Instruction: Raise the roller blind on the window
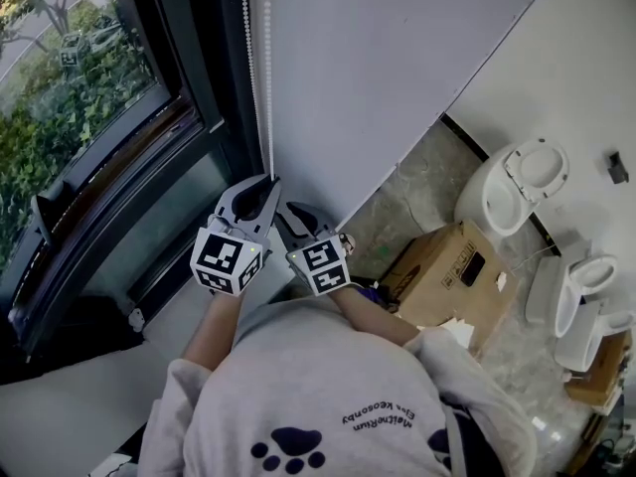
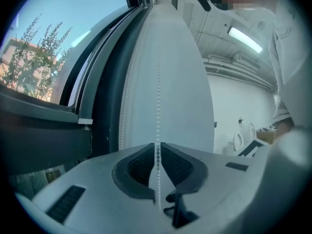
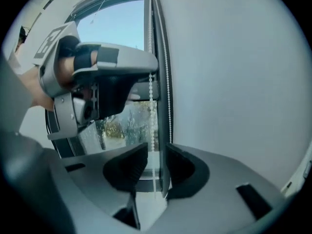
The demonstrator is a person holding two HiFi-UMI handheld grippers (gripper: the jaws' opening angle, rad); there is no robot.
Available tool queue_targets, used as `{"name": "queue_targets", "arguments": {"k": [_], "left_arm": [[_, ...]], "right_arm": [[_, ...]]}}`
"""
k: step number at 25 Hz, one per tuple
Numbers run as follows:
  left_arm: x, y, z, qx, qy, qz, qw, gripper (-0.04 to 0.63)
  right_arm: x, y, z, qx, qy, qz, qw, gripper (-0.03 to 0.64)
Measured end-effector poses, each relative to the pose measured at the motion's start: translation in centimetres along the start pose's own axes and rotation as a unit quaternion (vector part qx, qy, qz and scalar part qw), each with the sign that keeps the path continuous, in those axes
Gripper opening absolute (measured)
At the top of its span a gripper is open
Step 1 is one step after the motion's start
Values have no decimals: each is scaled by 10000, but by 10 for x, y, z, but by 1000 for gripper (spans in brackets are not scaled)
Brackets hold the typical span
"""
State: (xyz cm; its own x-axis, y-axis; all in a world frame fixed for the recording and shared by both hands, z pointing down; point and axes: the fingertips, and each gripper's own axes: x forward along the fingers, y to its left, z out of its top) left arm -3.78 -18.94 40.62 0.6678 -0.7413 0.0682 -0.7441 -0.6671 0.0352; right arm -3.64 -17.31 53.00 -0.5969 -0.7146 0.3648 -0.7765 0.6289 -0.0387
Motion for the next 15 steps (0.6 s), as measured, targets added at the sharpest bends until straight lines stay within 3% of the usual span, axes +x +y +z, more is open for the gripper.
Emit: {"name": "queue_targets", "arguments": {"k": [2,3,7,12,15], "left_arm": [[1,0,-7,98,119,98,9998,161],[0,1,-8,49,103,145,9998,183],[-11,7,-2,-233,-172,354,9990,183],[-32,12,23,81,-446,763,9961,176],[-45,13,37,311,-525,1066,9924,118]], "right_arm": [[-6,-2,13,-27,-232,-79,9997,110],[-9,-2,20,-64,-339,-131,9993,110],[-25,-3,53,-308,-726,-407,9961,110],[-54,-5,101,-433,-1373,-689,9872,110],[-73,-6,130,-525,-1725,-893,9795,110]]}}
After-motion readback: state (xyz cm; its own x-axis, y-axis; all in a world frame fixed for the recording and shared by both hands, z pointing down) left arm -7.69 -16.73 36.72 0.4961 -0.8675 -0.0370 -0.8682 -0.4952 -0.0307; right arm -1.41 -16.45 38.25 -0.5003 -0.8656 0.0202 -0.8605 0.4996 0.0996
